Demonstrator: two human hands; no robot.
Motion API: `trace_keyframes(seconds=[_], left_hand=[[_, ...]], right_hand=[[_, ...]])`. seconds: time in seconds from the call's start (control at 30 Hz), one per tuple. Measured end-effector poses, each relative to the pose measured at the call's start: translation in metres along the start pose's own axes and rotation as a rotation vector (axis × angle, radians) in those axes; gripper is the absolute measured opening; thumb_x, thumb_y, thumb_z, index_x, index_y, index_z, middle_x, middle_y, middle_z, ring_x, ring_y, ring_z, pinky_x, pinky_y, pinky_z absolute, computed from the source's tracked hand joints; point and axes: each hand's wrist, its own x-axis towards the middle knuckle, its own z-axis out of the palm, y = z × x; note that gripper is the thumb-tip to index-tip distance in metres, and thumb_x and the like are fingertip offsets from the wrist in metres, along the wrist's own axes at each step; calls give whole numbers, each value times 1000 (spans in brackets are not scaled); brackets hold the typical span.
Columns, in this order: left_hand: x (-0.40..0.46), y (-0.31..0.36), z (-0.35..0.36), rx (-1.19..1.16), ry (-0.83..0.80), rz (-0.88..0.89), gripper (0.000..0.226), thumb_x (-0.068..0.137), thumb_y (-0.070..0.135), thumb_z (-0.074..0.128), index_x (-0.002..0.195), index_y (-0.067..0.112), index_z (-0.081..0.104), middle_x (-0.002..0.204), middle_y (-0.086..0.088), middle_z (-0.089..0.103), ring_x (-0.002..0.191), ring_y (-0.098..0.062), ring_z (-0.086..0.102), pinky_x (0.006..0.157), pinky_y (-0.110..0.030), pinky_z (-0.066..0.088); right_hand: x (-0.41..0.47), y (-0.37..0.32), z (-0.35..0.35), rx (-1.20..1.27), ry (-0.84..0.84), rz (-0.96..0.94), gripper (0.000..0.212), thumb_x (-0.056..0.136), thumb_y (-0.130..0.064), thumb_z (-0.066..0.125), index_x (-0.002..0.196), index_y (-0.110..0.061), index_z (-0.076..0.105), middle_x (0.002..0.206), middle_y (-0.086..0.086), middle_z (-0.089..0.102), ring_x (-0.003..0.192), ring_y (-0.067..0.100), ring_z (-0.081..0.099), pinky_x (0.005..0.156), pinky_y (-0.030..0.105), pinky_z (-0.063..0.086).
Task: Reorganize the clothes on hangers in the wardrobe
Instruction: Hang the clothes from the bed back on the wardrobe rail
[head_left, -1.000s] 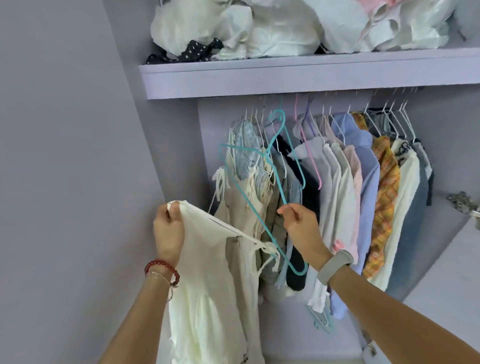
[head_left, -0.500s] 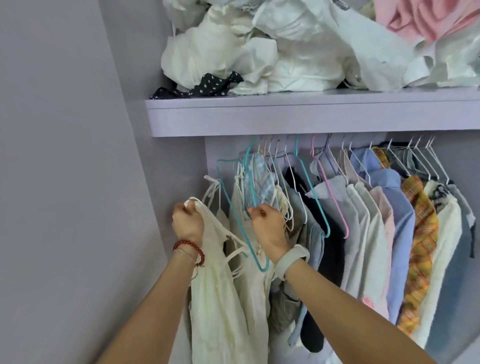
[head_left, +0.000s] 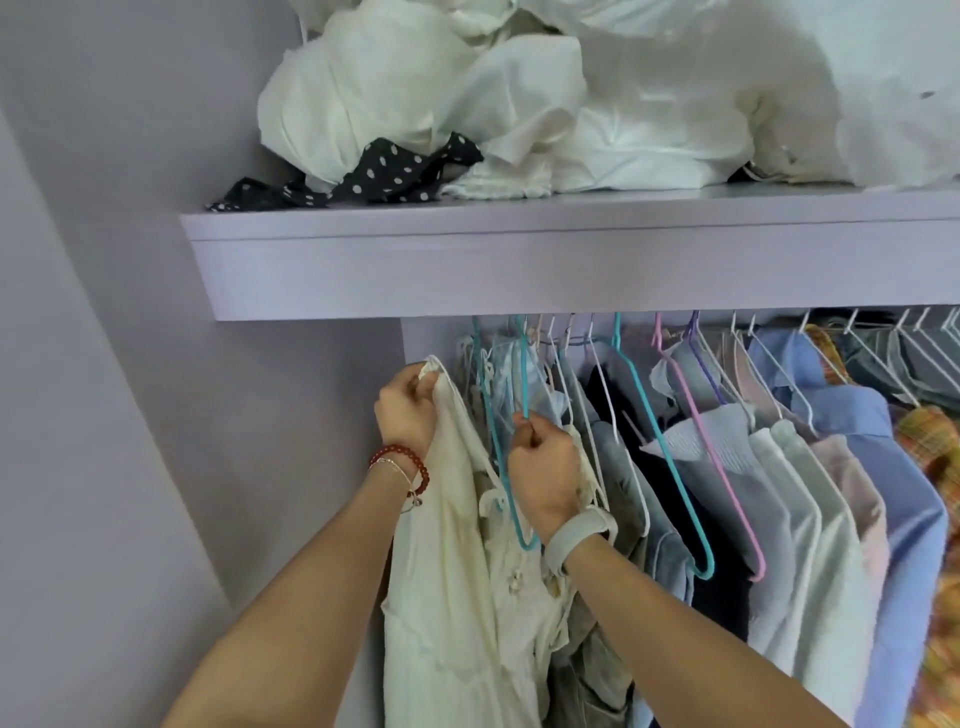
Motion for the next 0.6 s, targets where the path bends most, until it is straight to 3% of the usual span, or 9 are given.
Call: trace_keyframes(seconds=[0.07,0.13,0.2,0.27,0.37,0.5,0.6], left_hand=[[0,-22,5,112,-22,-58,16,92,18,54,97,15,69,95,-9,69,91,-19,60,73,-16,37],[0,-42,5,294,-46,-121,23,93,25,51,104,15,69,102,-17,68,99,-32,60,79,-27,43],[1,-59,1,427,-55,-217,25,93,27,50,105,15,69,106,-20,66,101,-39,59,85,-34,46],[5,-68,-3,322,-10,-364,23,91,25,53,102,13,69,103,-20,67,97,-37,62,88,-38,50],[16,-58,0,-119,129,-510,12,88,13,59,95,10,68,98,-18,65,89,-31,62,87,-40,52],[46,-11,7,-336,120,-273,10,89,7,55,88,5,65,89,-11,60,88,-23,57,90,-37,48],[53,4,10,-374,56,-141,15,90,4,52,96,-5,64,83,-5,56,73,-12,54,75,-26,49]], right_hand=[[-3,5,0,-45,-29,-44,26,90,-3,43,75,-4,64,62,19,56,54,24,44,54,31,37],[-5,10,0,-95,-120,-63,31,91,-3,42,65,-9,57,59,14,48,57,23,44,56,33,39],[-3,13,0,-135,-177,-35,28,93,-7,41,75,-1,61,65,15,52,63,27,50,61,34,43],[-1,12,1,-133,-175,-2,27,94,-9,40,79,1,61,71,18,58,69,30,55,63,34,44],[-2,8,3,-112,-122,13,26,92,-9,42,77,3,59,71,19,58,68,31,53,62,34,40],[-8,3,14,-87,-112,21,24,92,-8,41,71,-3,52,64,12,51,62,26,46,58,31,35],[-10,3,20,-20,-105,18,24,92,-6,41,78,4,58,69,16,58,65,27,51,59,32,39]])
